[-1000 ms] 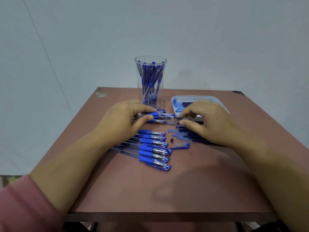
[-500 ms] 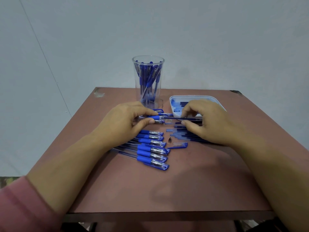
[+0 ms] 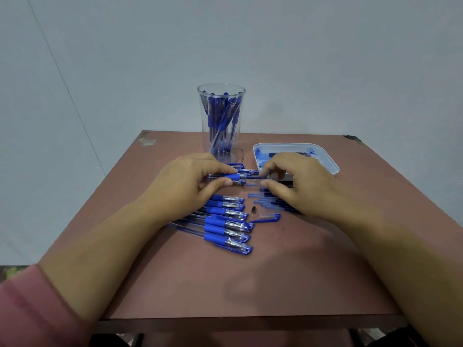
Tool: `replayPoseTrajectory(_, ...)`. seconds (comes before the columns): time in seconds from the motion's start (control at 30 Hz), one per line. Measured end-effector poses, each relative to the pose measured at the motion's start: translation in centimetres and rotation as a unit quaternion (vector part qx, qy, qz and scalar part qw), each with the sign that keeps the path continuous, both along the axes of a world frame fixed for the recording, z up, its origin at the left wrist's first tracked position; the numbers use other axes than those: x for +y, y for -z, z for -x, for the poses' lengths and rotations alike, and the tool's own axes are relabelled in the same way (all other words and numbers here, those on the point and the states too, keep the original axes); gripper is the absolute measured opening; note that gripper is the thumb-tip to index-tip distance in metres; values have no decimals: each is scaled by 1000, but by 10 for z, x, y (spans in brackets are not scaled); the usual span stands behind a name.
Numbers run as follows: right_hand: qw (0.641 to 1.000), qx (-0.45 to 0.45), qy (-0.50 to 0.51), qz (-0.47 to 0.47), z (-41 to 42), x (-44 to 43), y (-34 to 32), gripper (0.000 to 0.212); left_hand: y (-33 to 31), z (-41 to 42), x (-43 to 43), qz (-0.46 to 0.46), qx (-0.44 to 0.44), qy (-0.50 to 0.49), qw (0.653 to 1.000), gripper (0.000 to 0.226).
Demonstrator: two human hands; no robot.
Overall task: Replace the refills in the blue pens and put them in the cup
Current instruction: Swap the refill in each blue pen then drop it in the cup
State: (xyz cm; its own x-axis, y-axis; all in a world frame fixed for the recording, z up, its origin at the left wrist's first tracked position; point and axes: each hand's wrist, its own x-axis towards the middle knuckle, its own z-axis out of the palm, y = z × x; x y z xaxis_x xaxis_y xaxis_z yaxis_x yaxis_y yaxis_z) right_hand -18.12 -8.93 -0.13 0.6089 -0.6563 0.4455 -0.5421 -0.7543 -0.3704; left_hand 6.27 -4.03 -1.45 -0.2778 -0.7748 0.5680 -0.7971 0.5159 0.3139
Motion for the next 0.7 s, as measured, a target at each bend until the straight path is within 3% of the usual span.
replayPoseTrajectory(0.2, 1000, 10, -15, -13, -4, 5, 0, 31, 0, 0, -1, -2, 1, -4, 1000, 31)
replayPoseTrajectory(0.37, 999, 42, -2, -11, 3, 4, -2, 15, -1, -3, -2, -2, -3, -13, 1000, 29)
replayPoseTrajectory(0.53, 992, 113, -39, -46, -6, 6, -1, 26, -2, -2, -1, 4, -2, -12, 1000, 30)
replayPoseTrajectory(0.7, 991, 95, -36, -84, -7, 7, -5, 10, -1, -4, -3, 6, -7, -14, 1000, 27)
